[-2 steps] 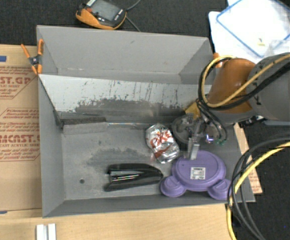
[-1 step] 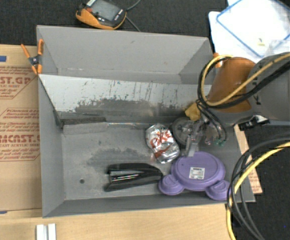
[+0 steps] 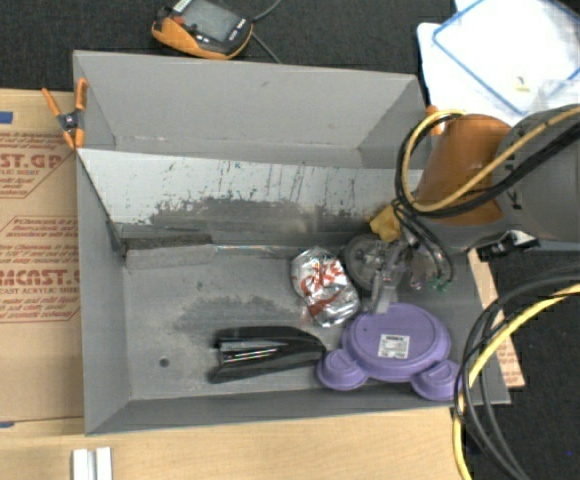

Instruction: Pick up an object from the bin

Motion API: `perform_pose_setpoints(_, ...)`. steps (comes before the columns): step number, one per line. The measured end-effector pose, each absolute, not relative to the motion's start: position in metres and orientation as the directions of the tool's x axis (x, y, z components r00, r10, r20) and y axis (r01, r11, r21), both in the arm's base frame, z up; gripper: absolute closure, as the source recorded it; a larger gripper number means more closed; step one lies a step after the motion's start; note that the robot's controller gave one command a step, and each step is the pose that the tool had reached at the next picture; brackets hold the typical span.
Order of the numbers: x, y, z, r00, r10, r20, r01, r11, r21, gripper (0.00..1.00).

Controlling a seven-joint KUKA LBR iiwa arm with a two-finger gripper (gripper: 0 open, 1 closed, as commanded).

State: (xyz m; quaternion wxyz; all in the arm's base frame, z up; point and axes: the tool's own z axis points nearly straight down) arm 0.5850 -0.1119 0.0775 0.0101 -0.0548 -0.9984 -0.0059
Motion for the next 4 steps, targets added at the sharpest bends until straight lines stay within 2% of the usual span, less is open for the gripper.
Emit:
perform_pose_setpoints(1,0.584,-0.112,0.078,-0.994,0.109,0.027,0.109,0.994,0.011,1.0)
perform_pose_setpoints(2,0.584,-0.112,0.114,-0.994,0.11,0.019,0.11,0.994,0.009,1.0)
perform_pose_setpoints(3,0.584,-0.112,0.132,-0.994,0.11,0.017,0.11,0.994,0.009,1.0)
perform_pose_setpoints(4,0.583,-0.111,0.164,-0.994,0.11,0.024,0.11,0.994,0.011,1.0)
